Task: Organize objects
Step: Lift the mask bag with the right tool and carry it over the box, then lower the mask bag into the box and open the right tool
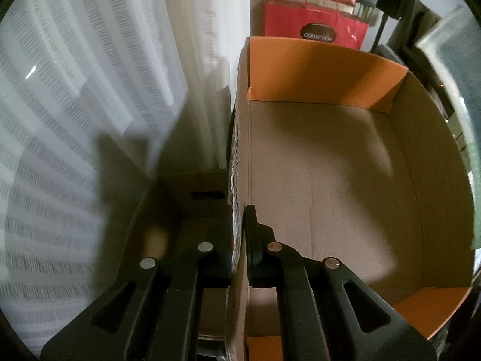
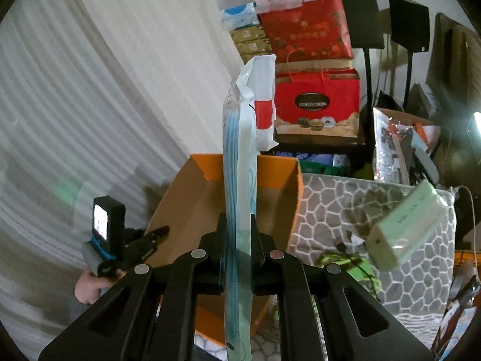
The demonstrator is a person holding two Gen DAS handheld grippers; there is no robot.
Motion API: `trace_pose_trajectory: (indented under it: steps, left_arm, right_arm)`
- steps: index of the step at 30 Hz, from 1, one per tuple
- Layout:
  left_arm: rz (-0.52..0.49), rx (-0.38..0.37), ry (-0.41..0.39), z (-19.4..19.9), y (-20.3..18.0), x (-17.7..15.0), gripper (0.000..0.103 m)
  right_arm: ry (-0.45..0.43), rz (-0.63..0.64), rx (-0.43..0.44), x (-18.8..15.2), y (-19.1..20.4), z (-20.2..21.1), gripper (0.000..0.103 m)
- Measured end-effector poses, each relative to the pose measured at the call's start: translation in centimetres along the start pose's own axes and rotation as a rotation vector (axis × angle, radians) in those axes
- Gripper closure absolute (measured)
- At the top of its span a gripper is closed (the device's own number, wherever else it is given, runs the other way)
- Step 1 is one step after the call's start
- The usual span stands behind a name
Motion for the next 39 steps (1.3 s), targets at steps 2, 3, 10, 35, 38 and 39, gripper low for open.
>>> trace_pose_trajectory:
  steps: [2,3,10,35,38,39]
  left_arm:
    - [0.0,0.001,0.001,0.0,0.0,0.0,0.097]
    - [0.001,0.001,0.001,0.0,0.0,0.0,0.097]
    - [0.003,-0.001,0.003,0.0,-0.1,0.0,0.097]
    - [0.009,-0.003,0.006,0.2,-0.3,-0.1,0.097]
    - [0.008,-0.003,0.006,0.2,-0.5,-0.2,0.097]
    - [0.009,-0.005,0.007,0.2,-0.5,-0.2,0.097]
  right_arm:
    - [0.014,-0.004,0.0,0.0,0.2,-1.1,0.093]
    - [0.021,-0.005,-0.001,0.0,0.3,-1.6,0.093]
    - [0.082,0.014,-0.051,-0.7,1.1,-5.3,0.093]
    - [0.212,-0.035,-0.089,-2.9,5.0,-13.4,0.069]
    - [0.198,-0.038,-0.068,-2.7,5.6,-13.2,0.058]
    - [0.196,-0.038,-0.064,-2.6,5.7,-13.1,0.057]
Point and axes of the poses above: each gripper's, at about its wrist camera, not at the fingertips, and z roughly against the way its jaws point, y to its left, x to its top, the point moved 9 cm from there along -z, roughly the way its jaws point, and after that the axes turned 5 degrees about z, right-handed, at the moved point
